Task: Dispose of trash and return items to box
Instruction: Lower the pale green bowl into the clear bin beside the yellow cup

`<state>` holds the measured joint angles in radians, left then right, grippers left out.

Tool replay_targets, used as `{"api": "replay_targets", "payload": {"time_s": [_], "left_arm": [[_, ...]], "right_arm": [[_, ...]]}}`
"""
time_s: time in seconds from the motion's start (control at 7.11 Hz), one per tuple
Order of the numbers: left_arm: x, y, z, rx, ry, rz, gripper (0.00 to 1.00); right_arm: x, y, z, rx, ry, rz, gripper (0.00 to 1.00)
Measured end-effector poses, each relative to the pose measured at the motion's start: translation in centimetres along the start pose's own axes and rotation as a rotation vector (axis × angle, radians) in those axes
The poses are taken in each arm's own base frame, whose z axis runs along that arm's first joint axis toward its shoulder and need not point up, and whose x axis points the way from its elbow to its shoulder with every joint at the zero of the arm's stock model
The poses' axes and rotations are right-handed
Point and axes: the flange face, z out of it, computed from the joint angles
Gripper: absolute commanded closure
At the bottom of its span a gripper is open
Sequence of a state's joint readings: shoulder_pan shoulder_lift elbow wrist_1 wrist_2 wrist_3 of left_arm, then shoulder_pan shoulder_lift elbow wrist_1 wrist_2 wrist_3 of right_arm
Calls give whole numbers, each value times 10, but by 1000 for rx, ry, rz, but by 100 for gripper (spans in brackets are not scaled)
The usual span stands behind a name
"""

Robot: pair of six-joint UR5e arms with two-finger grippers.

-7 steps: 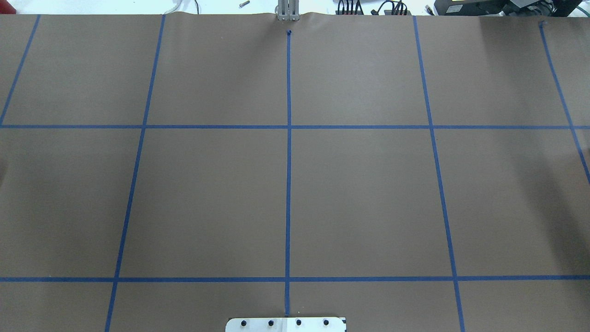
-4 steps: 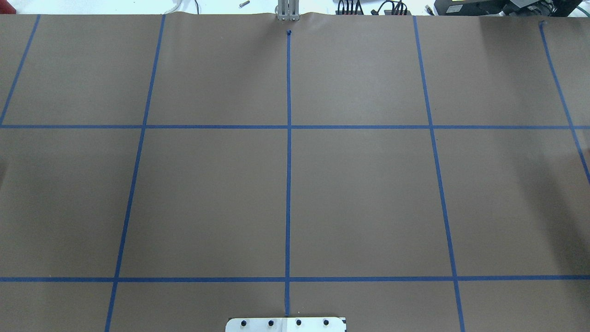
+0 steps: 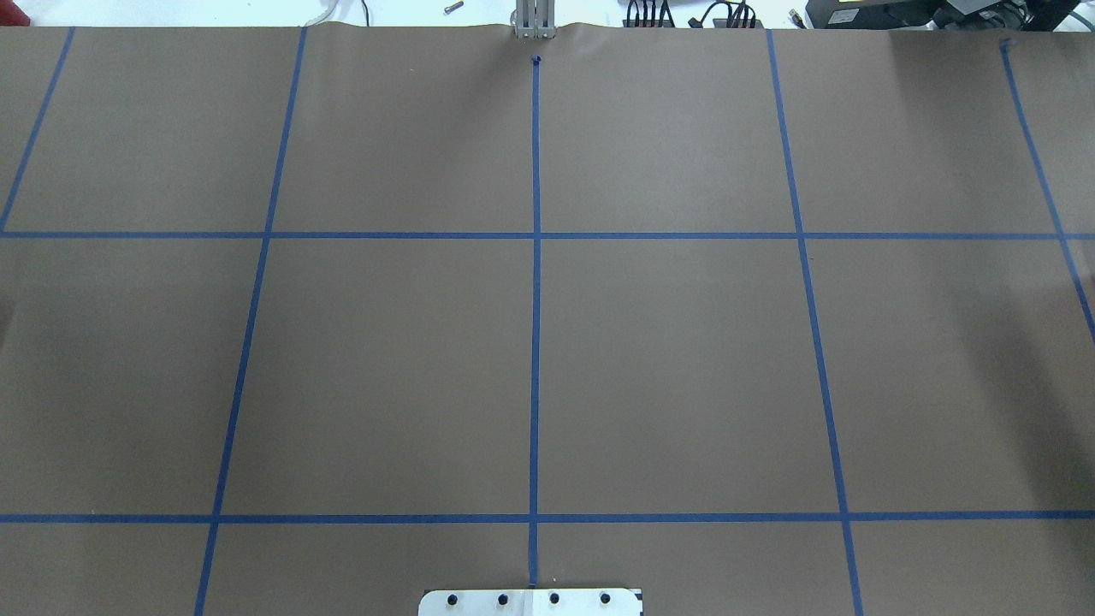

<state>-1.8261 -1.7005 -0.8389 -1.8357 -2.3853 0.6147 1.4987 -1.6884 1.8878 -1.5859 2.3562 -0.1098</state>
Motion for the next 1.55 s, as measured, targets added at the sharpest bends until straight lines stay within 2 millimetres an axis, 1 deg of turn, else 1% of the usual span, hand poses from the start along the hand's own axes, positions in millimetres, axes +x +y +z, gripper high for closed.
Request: {"api": "replay_targets", "payload": {"time_s": [0.56,1.55], "left_arm": [[2,-1,3,-7,3,-10,100],[8,-3,19,-39,15,-12,100]], "right_arm": [[1,4,1,-4,1,4,0],[2,5,2,-7,4,4,0]]}}
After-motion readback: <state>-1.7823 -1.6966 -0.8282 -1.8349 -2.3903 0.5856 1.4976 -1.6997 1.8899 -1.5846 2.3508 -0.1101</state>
